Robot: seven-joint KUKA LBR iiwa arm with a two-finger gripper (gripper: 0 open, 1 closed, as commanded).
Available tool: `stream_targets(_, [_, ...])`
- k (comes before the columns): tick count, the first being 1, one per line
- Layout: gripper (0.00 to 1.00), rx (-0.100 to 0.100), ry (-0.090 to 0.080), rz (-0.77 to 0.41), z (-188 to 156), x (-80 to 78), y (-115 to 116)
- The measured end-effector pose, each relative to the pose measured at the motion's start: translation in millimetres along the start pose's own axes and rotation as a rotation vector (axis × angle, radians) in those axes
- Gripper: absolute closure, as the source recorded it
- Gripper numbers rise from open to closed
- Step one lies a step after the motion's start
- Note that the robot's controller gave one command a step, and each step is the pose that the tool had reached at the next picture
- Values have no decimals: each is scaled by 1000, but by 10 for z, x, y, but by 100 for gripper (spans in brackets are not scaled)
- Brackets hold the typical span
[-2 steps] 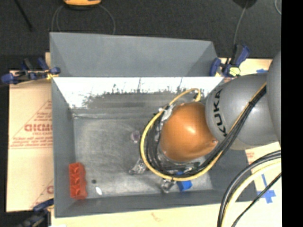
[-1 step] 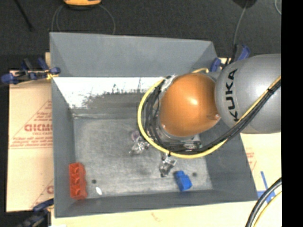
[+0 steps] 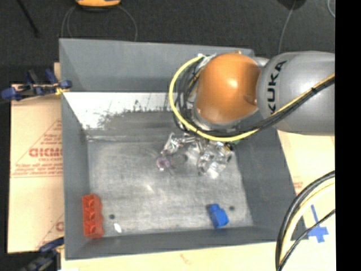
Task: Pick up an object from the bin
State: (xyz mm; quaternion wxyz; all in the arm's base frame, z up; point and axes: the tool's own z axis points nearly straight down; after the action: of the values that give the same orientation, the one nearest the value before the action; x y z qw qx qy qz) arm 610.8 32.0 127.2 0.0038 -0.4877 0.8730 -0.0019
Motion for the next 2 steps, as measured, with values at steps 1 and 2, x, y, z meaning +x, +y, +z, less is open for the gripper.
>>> stream_targets(1, [0,-2,-3,-214,414,-281,-154])
stream_targets(2, [100,-3,-3,-211,397,-288,-156])
